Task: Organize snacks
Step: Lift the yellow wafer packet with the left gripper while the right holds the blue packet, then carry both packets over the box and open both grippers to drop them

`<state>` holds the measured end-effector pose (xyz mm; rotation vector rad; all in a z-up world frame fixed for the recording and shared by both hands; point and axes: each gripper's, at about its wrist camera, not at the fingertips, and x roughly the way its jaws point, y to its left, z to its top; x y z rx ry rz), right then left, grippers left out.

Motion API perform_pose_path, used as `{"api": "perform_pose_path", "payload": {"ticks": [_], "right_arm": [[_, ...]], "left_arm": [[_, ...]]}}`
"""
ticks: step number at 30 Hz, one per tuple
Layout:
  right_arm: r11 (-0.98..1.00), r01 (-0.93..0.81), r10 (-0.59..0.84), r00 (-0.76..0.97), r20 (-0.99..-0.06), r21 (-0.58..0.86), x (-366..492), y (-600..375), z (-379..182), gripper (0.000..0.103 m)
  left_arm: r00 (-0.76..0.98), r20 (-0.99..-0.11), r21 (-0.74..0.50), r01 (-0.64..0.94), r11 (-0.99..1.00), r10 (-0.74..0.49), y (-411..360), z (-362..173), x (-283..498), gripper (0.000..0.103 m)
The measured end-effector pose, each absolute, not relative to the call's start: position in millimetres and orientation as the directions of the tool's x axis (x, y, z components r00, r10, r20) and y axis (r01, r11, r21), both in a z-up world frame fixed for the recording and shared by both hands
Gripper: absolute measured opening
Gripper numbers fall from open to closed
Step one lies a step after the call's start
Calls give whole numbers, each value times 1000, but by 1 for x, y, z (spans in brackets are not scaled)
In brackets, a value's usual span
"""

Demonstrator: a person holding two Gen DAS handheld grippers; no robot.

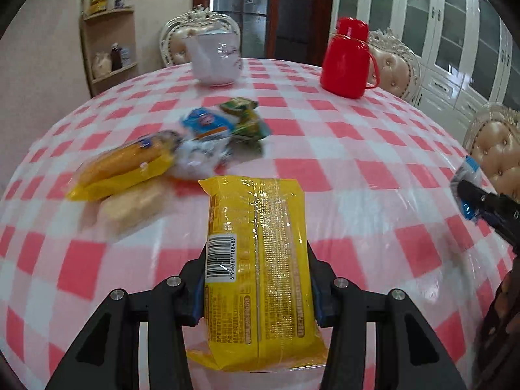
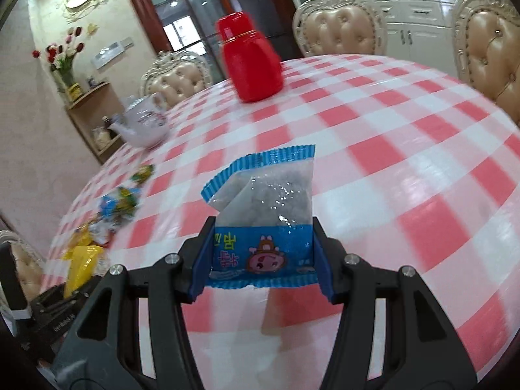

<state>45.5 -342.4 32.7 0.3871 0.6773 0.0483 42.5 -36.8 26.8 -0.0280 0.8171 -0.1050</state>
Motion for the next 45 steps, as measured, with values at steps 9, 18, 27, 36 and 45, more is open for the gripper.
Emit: {"api": "perform_pose_path", "payload": {"ticks": [9, 18, 27, 36, 45], "right_arm": [[913, -101, 330, 750, -573, 395, 24, -248, 37, 58], [902, -211, 408, 701, -585, 377, 14, -177, 33, 58], [887, -310, 460, 661, -592, 343, 2, -116, 31, 58], [858, -372, 514, 621, -592, 355, -6, -83, 30, 58], [817, -433, 576, 571, -585, 381, -19, -49, 33, 58]], "left_arm": [[713, -692, -107, 52, 993, -112, 7, 39, 21, 49], [723, -679, -172, 14, 985, -128, 57, 35, 3, 49], [753, -647, -202, -20, 979, -118, 86, 38, -9, 48], [778, -627, -195, -104, 975, -43, 123, 42, -39, 48], [782, -623, -184, -190, 964, 35, 170, 49, -78, 48]]}}
